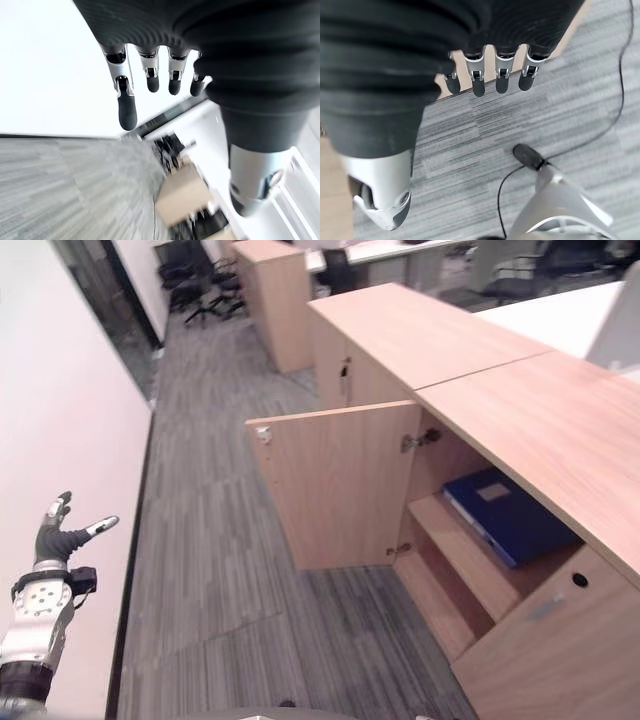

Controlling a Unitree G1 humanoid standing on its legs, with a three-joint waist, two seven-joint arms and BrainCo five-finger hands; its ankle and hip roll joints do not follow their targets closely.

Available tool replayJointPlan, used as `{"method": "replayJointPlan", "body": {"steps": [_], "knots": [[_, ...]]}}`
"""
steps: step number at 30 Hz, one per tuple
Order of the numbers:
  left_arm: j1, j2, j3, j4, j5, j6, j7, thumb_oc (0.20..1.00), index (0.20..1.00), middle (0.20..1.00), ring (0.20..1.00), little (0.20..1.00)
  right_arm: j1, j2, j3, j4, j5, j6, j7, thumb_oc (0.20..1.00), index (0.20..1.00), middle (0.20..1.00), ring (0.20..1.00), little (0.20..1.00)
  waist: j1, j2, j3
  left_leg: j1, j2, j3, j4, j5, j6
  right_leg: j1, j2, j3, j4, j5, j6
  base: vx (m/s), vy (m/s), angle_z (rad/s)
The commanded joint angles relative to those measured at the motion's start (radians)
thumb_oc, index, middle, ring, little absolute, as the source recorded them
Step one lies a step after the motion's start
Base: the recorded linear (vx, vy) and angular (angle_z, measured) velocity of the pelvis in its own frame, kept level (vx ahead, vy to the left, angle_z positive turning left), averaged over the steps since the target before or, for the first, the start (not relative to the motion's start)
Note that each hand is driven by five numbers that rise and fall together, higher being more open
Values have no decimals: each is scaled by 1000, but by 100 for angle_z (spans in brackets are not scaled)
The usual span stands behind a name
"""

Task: Put the empty folder in the office cabinet

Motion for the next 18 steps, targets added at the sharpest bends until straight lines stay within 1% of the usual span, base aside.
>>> {"method": "replayJointPlan", "body": {"steps": [1, 2, 3, 4, 6, 7, 11, 12, 13, 16, 18], "knots": [[-106, 142, -42, 60, 1, -41, 28, 1000, 1000, 1000, 1000, 1000, -33, 5, -13, 28, -14, 13, 17, 1000, 1000, 1000, 1000, 1000, -9, -61, -28, -43, -52, -36, 2, -89, 5, 23, -115, -7, 3, 14, 39, 135, 268, -21], [-126, 145, -54, 68, -5, -42, 24, 1000, 1000, 1000, 1000, 1000, -36, 3, -11, 25, -13, 14, 18, 1000, 1000, 1000, 1000, 1000, -14, -60, -32, -35, -64, -35, 2, -97, 11, 22, -126, -2, 5, 22, 44, 123, 313, -18], [-201, 164, -103, 111, -14, -44, 23, 1000, 1000, 1000, 1000, 1000, -47, 3, -10, 16, -5, 14, 20, 1000, 1000, 1000, 1000, 1000, -25, -59, -32, -16, -93, -25, 2, -118, 28, 19, -158, 7, 8, 50, 64, 130, 369, -33], [-254, 170, -151, 135, -24, -44, 6, 1000, 1000, 1000, 1000, 1000, -55, 3, -6, 9, 4, 16, 23, 1000, 1000, 1000, 1000, 1000, -37, -58, -34, -3, -114, -16, 2, -134, 40, 14, -179, 14, 11, 78, 79, 103, 313, -32], [-284, 173, -171, 144, -28, -45, 1, 1000, 1000, 1000, 1000, 1000, -60, 3, -8, 6, 7, 16, 22, 1000, 1000, 1000, 1000, 1000, -37, -61, -31, 1, -121, -12, 2, -139, 46, 13, -186, 18, 12, 90, 85, 42, 144, -27], [-320, 167, -207, 153, -40, -46, -12, 1000, 1000, 1000, 1000, 1000, -67, 3, -5, 4, 11, 17, 23, 1000, 1000, 1000, 1000, 1000, -43, -61, -29, 6, -127, -6, 2, -144, 51, 7, -197, 22, 18, 112, 92, 30, 129, -18], [-442, 169, -308, 251, -63, -38, -44, 1000, 1000, 1000, 1000, 1000, -89, 6, 8, 8, 20, 19, 24, 1000, 1000, 1000, 1000, 1000, -57, -61, -27, 20, -133, 23, 2, -156, 65, -9, -207, 19, 27, 153, 106, 27, 89, -8], [-486, 165, -338, 295, -67, -35, -48, 1000, 1000, 1000, 1000, 1000, -97, 8, 8, 6, 24, 19, 24, 1000, 1000, 1000, 1000, 1000, -56, -63, -25, 22, -131, 33, 2, -158, 67, -16, -207, 20, 28, 162, 108, 17, 72, -26], [-540, 151, -369, 368, -80, -23, -56, 1000, 1000, 1000, 1000, 1000, -103, 11, 20, 5, 34, 20, 25, 1000, 1000, 1000, 1000, 1000, -69, -66, -23, 29, -128, 50, 2, -162, 70, -24, -209, 16, 32, 181, 113, 8, 57, -37], [-634, 145, -424, 473, -80, -13, -65, 1000, 1000, 1000, 1000, 1000, -106, 14, 23, 3, 50, 20, 24, 1000, 1000, 1000, 1000, 1000, -75, -78, -20, 32, -122, 64, 2, -164, 72, -31, -204, 18, 35, 207, 116, 12, 13, -37], [-666, 143, -445, 515, -74, -10, -69, 1000, 1000, 1000, 1000, 1000, -106, 13, 22, 3, 57, 19, 24, 1000, 1000, 1000, 1000, 1000, -78, -82, -19, 33, -121, 69, 2, -165, 73, -33, -202, 20, 35, 211, 116, 15, 11, -39]]}}
